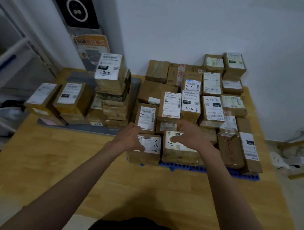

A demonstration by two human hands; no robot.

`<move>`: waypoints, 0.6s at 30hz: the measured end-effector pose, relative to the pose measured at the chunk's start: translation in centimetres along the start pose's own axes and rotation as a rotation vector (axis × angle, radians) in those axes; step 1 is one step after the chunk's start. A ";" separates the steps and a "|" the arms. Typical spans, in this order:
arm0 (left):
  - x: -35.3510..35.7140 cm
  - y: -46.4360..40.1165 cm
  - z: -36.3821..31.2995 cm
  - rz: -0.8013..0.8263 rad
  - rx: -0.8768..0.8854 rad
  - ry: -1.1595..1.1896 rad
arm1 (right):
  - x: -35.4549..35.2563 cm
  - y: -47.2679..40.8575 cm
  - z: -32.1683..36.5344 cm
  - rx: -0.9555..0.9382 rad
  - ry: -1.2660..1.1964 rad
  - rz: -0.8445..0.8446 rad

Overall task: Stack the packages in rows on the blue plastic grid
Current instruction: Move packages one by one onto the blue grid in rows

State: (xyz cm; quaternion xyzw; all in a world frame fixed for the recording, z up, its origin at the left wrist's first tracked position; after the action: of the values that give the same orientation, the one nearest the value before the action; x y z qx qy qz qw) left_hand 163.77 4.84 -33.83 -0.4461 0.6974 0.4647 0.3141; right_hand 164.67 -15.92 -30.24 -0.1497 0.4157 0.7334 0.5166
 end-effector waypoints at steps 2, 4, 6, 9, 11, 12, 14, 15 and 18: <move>-1.5 0.7 2.1 -0.019 -0.026 -0.018 | 1.0 -0.3 2.9 -0.042 -0.032 0.038; -3.3 1.2 4.6 -0.046 -0.073 -0.017 | 1.9 -0.8 5.6 -0.083 -0.039 0.065; -5.4 1.5 7.0 -0.067 -0.122 -0.016 | 2.5 -1.4 8.2 -0.111 -0.046 0.071; -8.9 1.3 9.8 -0.077 -0.128 -0.049 | 3.2 -2.6 12.2 -0.136 -0.047 0.054; -11.4 1.0 11.4 -0.117 -0.127 -0.019 | 3.3 -3.4 15.1 -0.160 -0.064 0.023; -12.6 0.8 12.1 -0.142 -0.120 0.012 | 3.3 -3.7 16.6 -0.173 -0.069 0.002; -14.6 0.5 13.0 -0.200 -0.103 0.088 | 3.3 -4.6 19.5 -0.194 -0.082 -0.052; -15.5 0.4 13.3 -0.231 -0.093 0.128 | 3.3 -5.0 20.7 -0.202 -0.097 -0.081; -17.5 -0.4 13.0 -0.280 -0.003 0.204 | 3.7 -6.3 23.6 -0.179 -0.151 -0.153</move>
State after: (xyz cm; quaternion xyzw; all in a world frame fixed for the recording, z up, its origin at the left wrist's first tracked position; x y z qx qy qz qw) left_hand 171.52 22.63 -23.93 -0.5841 0.6561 0.3698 0.3025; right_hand 173.58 5.20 -21.15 -0.1710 0.2958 0.7352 0.5855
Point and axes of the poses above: each hand's wrist, its own y-axis away from the middle knuckle, its own x-axis out of the palm, z = x × y, the point moved 9 cm from there along -y, towards the middle knuckle, and after that the axes turned 3 degrees about x, right-handed, at the moved point
